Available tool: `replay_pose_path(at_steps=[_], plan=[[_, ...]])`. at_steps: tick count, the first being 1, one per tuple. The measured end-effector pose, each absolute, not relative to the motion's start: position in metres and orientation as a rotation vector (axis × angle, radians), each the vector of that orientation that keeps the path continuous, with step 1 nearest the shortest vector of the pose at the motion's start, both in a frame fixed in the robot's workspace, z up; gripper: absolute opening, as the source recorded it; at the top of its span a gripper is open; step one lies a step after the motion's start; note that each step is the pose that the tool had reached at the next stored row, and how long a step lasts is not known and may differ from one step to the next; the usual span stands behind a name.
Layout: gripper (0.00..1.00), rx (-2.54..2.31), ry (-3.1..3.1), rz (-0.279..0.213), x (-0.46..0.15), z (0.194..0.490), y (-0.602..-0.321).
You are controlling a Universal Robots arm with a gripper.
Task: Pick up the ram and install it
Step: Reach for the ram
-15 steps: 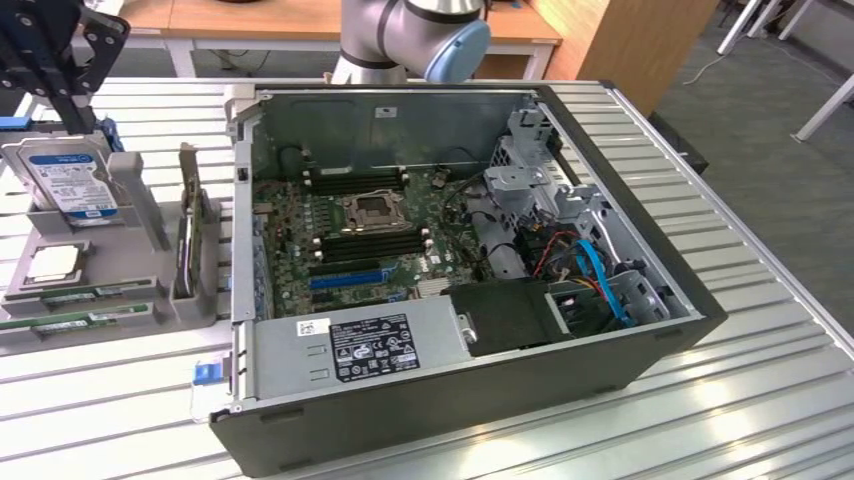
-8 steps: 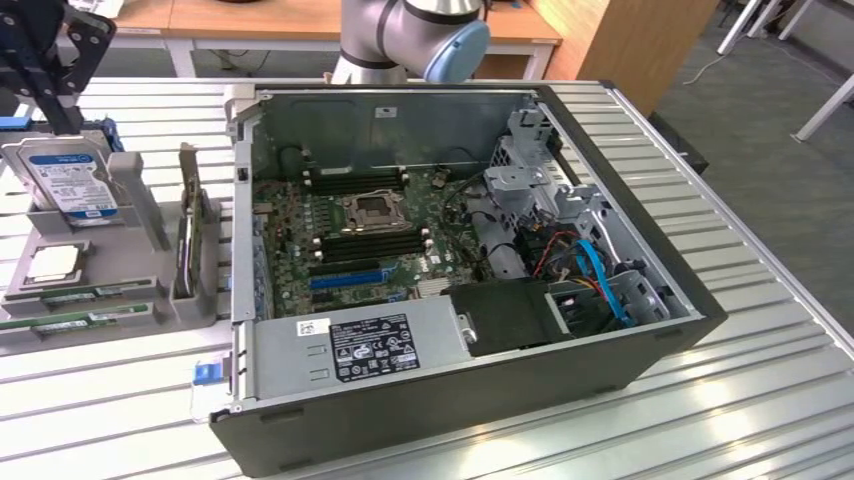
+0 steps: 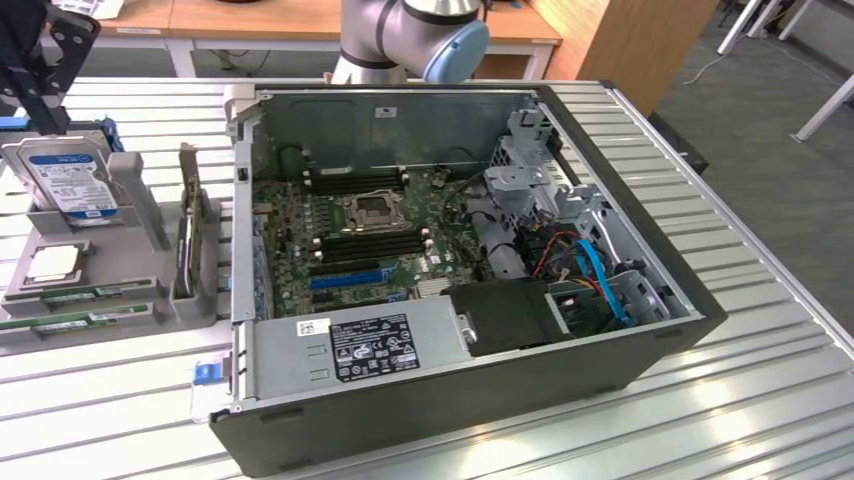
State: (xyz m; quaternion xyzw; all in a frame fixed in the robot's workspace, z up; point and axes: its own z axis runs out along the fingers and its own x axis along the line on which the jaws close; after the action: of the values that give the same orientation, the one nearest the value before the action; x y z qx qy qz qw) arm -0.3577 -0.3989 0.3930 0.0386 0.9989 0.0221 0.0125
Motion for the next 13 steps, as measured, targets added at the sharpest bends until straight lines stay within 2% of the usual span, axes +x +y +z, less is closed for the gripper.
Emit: replay_pose_path(at_steps=[13], plan=[[0.1, 0.12, 3.114, 0.069, -0.375, 0.393, -0.399]])
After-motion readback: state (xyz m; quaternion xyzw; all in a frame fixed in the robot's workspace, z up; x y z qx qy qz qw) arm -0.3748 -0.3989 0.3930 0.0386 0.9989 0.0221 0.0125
